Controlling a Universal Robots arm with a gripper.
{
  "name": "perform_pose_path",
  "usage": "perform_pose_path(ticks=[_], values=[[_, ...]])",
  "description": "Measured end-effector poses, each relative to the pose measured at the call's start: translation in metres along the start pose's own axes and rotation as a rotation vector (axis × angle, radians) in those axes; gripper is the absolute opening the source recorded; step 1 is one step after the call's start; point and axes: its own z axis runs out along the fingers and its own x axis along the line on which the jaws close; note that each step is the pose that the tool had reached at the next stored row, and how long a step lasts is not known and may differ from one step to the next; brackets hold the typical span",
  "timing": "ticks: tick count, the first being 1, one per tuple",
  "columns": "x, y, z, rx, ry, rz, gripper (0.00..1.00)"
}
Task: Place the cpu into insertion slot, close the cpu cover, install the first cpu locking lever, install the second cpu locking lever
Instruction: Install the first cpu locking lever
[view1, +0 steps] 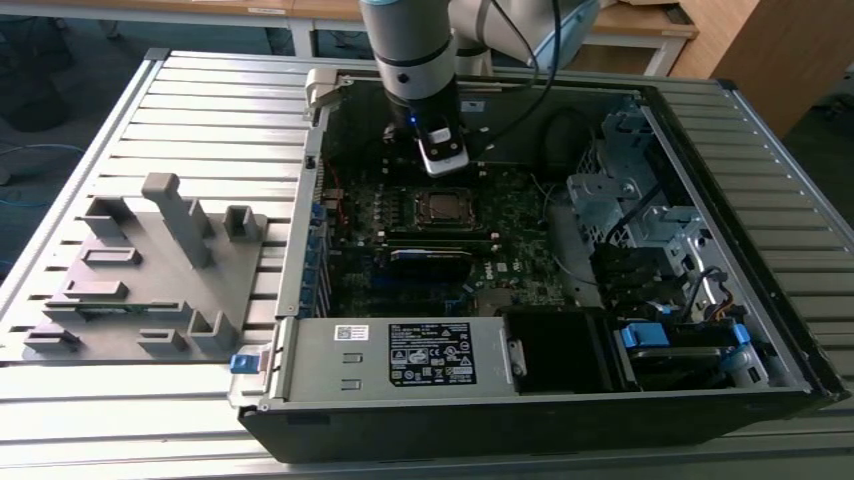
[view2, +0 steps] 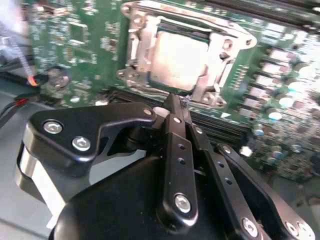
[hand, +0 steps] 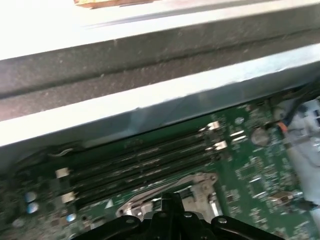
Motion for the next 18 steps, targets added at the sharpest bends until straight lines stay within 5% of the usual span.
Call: perform_pose_path(ticks=[3,4,18], values=[[-0.0006,0.0001,0.0006,0.0236,0.0483,0.006,0.10],[-0.0007,0.0001,0.0008,0.0278,0.0569,0.007,0.10],[-0.0074,0.0021,0.0035,0.0278,0.0631,-0.014,0.10]])
